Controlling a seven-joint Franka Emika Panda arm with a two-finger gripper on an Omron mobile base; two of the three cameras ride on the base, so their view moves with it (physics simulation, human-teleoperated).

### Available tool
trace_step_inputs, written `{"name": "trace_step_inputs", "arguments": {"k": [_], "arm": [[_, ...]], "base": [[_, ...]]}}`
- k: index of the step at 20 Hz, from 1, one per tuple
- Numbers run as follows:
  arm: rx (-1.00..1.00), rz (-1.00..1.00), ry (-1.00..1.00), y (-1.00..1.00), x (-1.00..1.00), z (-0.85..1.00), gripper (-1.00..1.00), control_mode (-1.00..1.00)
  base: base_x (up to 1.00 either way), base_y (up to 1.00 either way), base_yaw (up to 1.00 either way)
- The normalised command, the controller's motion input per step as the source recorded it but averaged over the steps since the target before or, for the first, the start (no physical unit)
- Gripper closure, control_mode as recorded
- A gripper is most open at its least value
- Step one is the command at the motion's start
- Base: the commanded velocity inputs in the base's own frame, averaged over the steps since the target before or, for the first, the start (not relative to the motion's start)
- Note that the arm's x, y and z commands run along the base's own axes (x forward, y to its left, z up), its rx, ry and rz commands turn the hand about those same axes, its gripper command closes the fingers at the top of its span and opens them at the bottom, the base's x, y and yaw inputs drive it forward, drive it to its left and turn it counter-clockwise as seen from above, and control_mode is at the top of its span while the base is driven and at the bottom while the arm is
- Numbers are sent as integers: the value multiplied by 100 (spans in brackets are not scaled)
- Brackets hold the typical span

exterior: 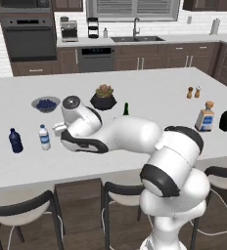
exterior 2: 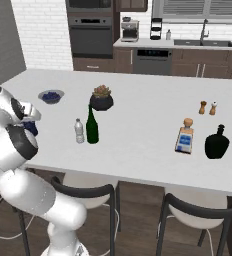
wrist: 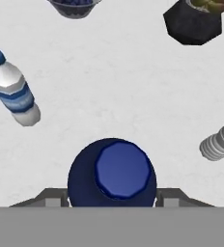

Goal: Move the plastic bottles in the middle to the plastics group, and the glass bottles in the middle to the glass group.

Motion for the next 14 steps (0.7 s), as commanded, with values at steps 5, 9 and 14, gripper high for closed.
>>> {"name": "trace_step_inputs", "arguments": {"k": [5,9,14], "arm": [[1,2,0,0,18,-13,100,-100],[0,8,5,0,1,0,100,-100],[0,11,17,0,0,5,100,-100]], "base": [[0,0,0],[0,0,0],[0,0,0]]}}
